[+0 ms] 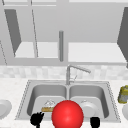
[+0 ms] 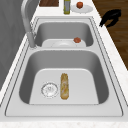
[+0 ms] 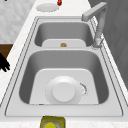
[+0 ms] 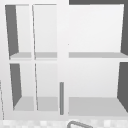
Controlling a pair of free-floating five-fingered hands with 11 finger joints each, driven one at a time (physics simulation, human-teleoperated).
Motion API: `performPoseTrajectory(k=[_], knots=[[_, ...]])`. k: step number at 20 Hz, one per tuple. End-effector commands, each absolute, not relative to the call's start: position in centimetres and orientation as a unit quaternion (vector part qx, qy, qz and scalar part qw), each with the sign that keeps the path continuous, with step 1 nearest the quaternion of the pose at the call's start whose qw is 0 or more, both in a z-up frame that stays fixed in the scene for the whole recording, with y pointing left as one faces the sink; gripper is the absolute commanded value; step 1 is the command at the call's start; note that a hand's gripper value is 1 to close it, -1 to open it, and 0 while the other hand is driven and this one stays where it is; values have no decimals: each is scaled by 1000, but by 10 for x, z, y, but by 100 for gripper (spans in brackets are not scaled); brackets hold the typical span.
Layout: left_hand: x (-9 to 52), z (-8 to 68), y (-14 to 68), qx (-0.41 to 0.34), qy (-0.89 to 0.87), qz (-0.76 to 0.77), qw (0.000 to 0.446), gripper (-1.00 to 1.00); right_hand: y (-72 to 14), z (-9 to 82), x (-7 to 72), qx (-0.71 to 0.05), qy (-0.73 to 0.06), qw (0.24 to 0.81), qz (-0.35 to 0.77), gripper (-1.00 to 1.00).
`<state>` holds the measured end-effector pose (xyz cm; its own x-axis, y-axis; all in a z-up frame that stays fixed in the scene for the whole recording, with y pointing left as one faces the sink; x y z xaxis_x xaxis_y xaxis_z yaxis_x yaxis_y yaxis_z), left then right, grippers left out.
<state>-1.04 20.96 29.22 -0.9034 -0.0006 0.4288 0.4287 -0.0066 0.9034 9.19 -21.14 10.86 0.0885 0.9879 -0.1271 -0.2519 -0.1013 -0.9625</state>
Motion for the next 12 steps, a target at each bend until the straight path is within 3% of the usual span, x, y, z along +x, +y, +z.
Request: performPoseTrajectory(k=[1, 12], knots=[[-23, 285, 210, -157, -695, -687, 143, -100, -211, 109, 92, -487, -378, 554, 560, 0], [-20, 271, 206, -157, -689, -690, 154, -100, -211, 109, 92, -487, -378, 554, 560, 0]])
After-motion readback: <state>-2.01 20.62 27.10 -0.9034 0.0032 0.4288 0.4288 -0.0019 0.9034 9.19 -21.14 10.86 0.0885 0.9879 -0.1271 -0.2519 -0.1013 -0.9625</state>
